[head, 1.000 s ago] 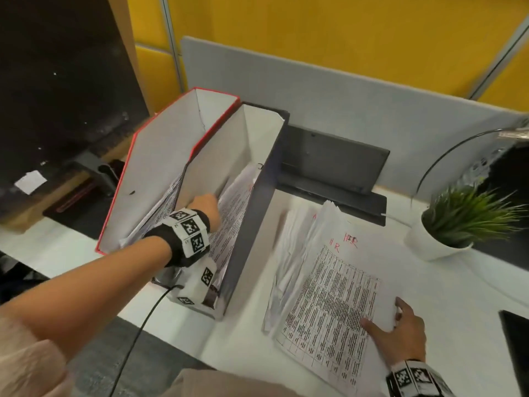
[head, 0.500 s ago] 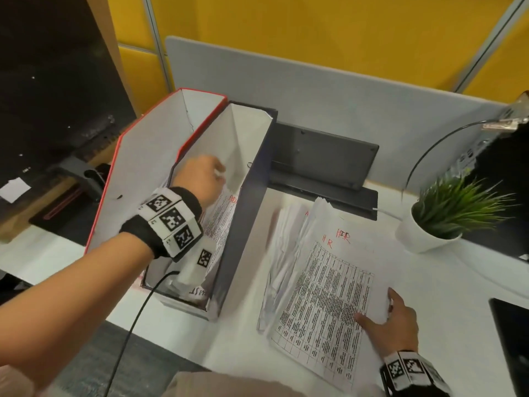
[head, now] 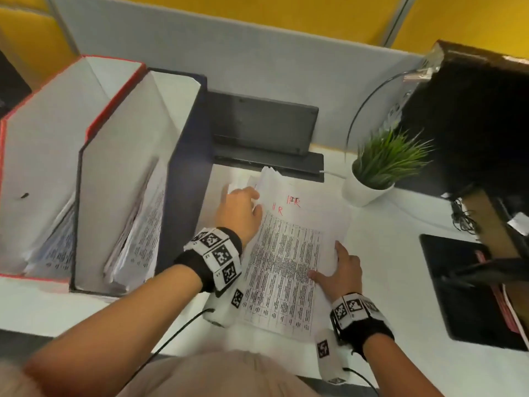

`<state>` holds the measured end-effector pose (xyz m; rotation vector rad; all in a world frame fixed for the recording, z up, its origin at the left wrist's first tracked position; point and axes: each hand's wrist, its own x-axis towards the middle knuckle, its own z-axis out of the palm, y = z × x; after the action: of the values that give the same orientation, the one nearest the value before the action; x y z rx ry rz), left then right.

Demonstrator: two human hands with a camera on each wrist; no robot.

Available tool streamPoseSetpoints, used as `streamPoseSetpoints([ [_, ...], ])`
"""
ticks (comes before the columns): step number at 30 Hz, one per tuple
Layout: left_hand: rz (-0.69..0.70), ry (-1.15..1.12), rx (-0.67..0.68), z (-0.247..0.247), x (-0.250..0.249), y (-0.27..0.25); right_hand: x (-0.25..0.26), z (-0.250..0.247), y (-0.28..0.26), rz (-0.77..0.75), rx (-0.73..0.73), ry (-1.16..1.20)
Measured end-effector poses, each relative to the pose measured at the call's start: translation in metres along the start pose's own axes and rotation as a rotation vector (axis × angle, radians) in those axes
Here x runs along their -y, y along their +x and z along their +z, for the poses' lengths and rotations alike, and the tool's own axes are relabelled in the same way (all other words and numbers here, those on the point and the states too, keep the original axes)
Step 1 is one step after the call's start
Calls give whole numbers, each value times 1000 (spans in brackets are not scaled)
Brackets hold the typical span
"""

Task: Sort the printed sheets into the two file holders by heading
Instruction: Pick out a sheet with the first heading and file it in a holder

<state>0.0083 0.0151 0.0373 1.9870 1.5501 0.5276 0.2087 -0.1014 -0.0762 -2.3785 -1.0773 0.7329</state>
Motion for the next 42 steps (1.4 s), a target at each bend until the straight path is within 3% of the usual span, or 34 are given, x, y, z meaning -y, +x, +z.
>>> streamPoseSetpoints([
  [2,-153,2,128,21,17,2,1,-1,0,0,6,-2],
  [4,-219,36,178,35,30,4,2,-2,1,0,13,-14],
  [9,-232,9,89,47,41,7,3,-6,1,3,49,-33],
  [14,-179,15,95,49,46,13,10,-6,-3,-116,-101,-175],
  [18,-121,130,114,47,45,11,15,-2,-3,-229,26,-15],
  [21,-94,198,125,41,40,5,14,-4,-2,-149,99,134],
  [24,95,166,-69,35,38,-1,13,-9,2,-31,104,256],
  [26,194,-25,-168,31,34,-5,15,-14,7,29,96,312],
  [29,100,-329,-177,30,28,-5,21,-25,13,62,87,417],
  [32,27,-511,-89,33,28,0,24,-29,15,32,51,509],
  [36,40,-510,102,31,31,6,21,-30,21,-6,-3,433],
  [42,-237,-446,15,36,40,27,2,-21,12,73,-35,341],
])
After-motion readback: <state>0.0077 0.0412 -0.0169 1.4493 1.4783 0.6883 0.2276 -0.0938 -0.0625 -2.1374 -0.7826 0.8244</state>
